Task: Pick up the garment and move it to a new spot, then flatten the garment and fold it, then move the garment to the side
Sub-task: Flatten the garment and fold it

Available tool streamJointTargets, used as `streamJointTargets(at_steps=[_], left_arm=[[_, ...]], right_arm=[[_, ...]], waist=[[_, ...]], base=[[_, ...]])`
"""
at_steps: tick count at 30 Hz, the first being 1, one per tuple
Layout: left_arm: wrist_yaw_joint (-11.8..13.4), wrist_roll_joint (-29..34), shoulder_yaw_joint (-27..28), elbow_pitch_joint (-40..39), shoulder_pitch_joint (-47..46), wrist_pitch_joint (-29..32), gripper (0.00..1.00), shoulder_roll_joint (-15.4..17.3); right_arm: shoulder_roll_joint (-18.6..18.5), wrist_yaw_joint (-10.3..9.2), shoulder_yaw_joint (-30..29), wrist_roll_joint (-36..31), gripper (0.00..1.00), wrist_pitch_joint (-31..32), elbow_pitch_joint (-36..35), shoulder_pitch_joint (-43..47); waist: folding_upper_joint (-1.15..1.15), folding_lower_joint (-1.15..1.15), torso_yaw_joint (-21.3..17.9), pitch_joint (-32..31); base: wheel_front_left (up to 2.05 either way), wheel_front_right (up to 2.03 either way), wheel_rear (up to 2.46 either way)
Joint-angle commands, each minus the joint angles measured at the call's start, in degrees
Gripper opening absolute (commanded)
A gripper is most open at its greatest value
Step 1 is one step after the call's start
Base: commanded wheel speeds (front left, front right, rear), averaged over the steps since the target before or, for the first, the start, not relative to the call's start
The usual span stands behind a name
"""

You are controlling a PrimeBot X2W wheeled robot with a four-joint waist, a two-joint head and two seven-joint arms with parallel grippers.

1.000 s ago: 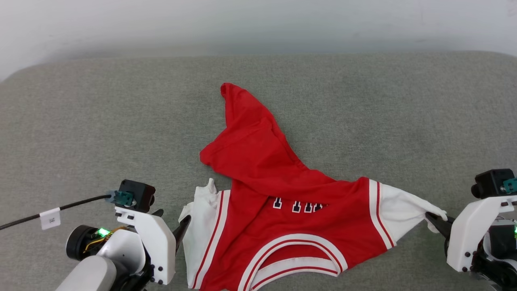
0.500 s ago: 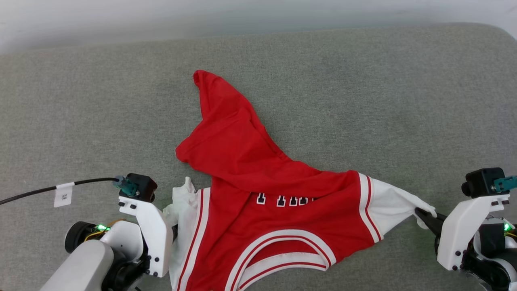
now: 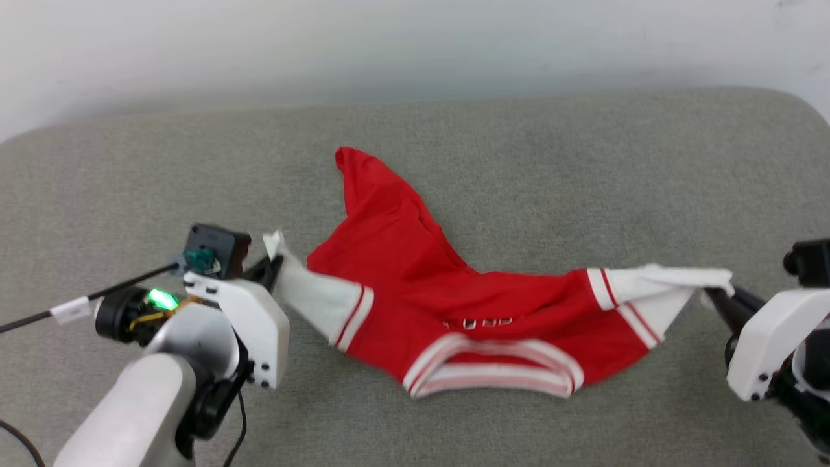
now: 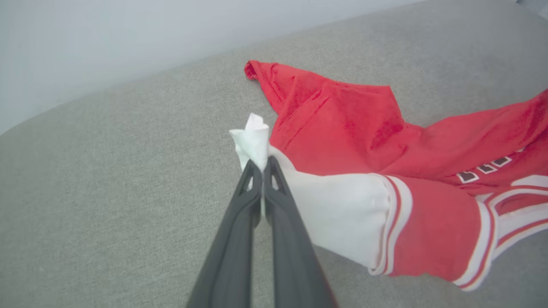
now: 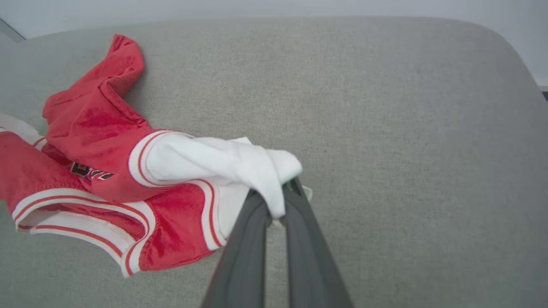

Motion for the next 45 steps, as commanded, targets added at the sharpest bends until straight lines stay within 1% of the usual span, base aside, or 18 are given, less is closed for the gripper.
streamJointTargets(at_steps=[1, 3, 6, 8, 12, 18, 24, 29, 35, 41, 45], left_arm=[[0.79, 0.66, 0.8, -1.01, -1.72, -1.36, 0.0, -0.41], [1.91, 1.27, 1.97, -2.04, -3.25, -3.07, 0.0, -0.86], [2.4, 1.4, 3.66, -2.87, -6.78, -5.73, 0.0, -1.9], [1.86, 0.96, 4.46, -2.88, -9.71, -6.96, 0.0, -2.72], [0.98, 2.01, 5.78, -1.64, -17.79, -8.96, 0.0, -3.61], [0.1, 4.74, 7.01, 1.97, -31.97, -12.7, 0.0, -4.97], [-0.88, 7.04, 7.98, 7.73, -47.14, -17.15, 0.0, -7.02], [-2.55, 8.07, 8.49, 12.77, -57.67, -19.2, 0.0, -7.38], [-3.8, 9.36, 8.41, 18.36, -67.94, -21.1, 0.0, -7.67], [-4.06, 9.23, 8.77, 24.38, -72.84, -23.74, 0.0, -8.5], [-4.52, 8.41, 8.84, 29.91, -72.93, -25.36, 0.0, -9.34]], right_arm=[[-0.59, -0.02, -0.21, -0.7, 0.0, -1.31, -0.89, -1.89], [-0.34, -0.03, -0.81, -1.47, 0.0, -3.09, -1.44, -3.43], [0.37, -0.03, -1.52, -2.29, 0.0, -4.76, -1.81, -7.2], [0.85, -0.02, -1.94, -2.92, 0.0, -5.62, -1.55, -10.39], [1.4, -0.02, -2.7, -3.82, 0.0, -8.15, -0.56, -18.27], [1.44, -0.03, -3.67, -4.56, 0.0, -11.93, 1.96, -32.47], [-0.32, -0.03, -3.43, -5.22, 0.0, -16.46, 4.51, -47.8], [-1.81, -0.02, -0.85, -4.93, 0.0, -18.85, 8.55, -60.27], [-2.71, -0.03, 3.4, -4.78, 0.0, -21.9, 15.08, -73.3], [-1.94, -0.03, 8.73, -4.25, 0.0, -26.03, 22.97, -81.78], [-0.83, -0.03, 13.14, -2.97, 0.0, -28.58, 29.57, -84.47]], waist=[[0.0, 0.0, 0.94, -1.76], [0.0, 0.0, 1.18, -2.68], [0.0, 0.0, 1.44, -3.44], [0.0, 0.0, 1.53, -3.49], [0.0, 0.0, 1.68, -2.13], [0.0, 0.0, 1.65, 3.15], [0.0, 0.0, 1.88, 10.52], [0.0, 0.0, 1.66, 15.9], [0.0, 0.0, 1.31, 22.21], [0.0, 0.0, 1.04, 26.28], [0.0, 0.0, 0.73, 28.01]], base=[[0.0, 0.0, 0.0], [0.0, 0.0, 0.0], [0.0, 0.0, 0.0], [0.0, 0.0, 0.0], [0.0, 0.0, 0.0], [0.0, 0.0, 0.0], [0.0, 0.0, 0.0], [0.0, 0.0, 0.0], [0.0, 0.0, 0.0], [0.0, 0.0, 0.0], [0.0, 0.0, 0.0]])
